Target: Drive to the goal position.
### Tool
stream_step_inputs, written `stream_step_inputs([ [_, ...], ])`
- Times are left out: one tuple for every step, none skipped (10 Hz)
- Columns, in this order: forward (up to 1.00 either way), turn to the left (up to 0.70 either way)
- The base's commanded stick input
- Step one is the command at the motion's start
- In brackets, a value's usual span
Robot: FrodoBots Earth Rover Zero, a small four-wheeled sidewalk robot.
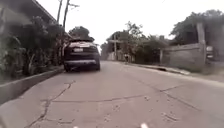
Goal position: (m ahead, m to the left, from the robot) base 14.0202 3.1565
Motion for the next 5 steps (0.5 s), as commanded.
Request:
stream_step_inputs([
  [0.70,0.00],
  [0.70,0.00],
  [0.70,0.00],
  [0.70,0.00],
  [0.70,0.00],
])
